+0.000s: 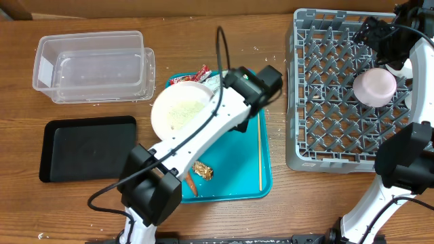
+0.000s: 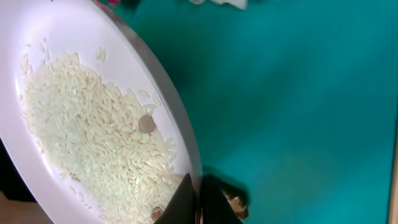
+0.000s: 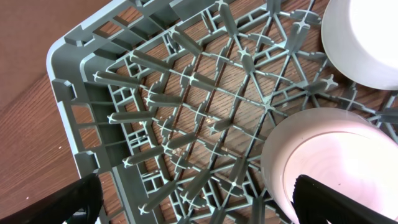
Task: Sort waste into correct bins and load items into the dishwasher
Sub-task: 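Lift the rice plate and carry it over the black tray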
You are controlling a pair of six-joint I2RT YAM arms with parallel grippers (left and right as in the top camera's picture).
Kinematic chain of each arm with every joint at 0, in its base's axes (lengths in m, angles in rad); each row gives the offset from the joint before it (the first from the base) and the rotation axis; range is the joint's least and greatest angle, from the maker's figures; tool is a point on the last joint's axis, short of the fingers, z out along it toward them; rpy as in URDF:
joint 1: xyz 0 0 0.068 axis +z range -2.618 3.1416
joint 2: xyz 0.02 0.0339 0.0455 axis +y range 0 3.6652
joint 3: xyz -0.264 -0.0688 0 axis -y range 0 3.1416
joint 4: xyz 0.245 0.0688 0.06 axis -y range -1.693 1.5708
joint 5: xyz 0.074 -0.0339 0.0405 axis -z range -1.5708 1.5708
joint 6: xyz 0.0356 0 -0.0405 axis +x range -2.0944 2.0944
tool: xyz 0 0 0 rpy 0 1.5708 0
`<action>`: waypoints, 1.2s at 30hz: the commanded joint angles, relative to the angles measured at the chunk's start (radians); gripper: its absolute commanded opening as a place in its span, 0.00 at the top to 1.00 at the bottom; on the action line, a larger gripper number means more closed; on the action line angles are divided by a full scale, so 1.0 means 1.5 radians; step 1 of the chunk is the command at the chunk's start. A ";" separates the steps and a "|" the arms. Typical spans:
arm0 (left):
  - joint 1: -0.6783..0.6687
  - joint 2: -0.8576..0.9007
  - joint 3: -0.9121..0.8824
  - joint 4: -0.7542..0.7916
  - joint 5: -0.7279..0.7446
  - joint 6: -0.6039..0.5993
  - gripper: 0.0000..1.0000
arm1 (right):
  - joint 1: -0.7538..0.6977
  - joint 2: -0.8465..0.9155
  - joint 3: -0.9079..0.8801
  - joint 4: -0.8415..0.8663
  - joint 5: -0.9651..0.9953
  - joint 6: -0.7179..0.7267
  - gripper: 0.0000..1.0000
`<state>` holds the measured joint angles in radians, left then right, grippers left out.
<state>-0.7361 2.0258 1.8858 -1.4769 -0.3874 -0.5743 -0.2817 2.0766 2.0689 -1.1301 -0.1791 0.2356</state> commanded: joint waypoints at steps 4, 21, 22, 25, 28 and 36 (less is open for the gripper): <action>0.107 -0.051 0.020 -0.018 -0.009 -0.071 0.96 | -0.004 -0.024 0.018 0.002 -0.001 0.003 0.00; 0.397 -0.087 -0.003 0.004 0.126 -0.071 0.96 | -0.004 -0.024 0.018 0.002 -0.001 0.003 0.00; 0.410 -0.087 -0.006 0.008 0.133 -0.070 0.96 | -0.004 -0.024 0.018 0.002 -0.001 0.003 0.00; 0.447 -0.087 -0.013 0.022 0.137 -0.070 0.96 | -0.004 -0.024 0.018 0.002 -0.001 0.003 0.00; 0.476 -0.087 -0.021 0.041 0.159 -0.052 0.96 | -0.004 -0.024 0.018 0.002 -0.001 0.003 0.00; 0.533 -0.087 -0.085 0.106 0.192 -0.038 0.96 | -0.004 -0.024 0.018 0.002 -0.001 0.003 0.00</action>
<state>0.0399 1.9217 1.7996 -1.3350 -0.1200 -0.6479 -0.2817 2.0766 2.0689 -1.1297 -0.1787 0.2356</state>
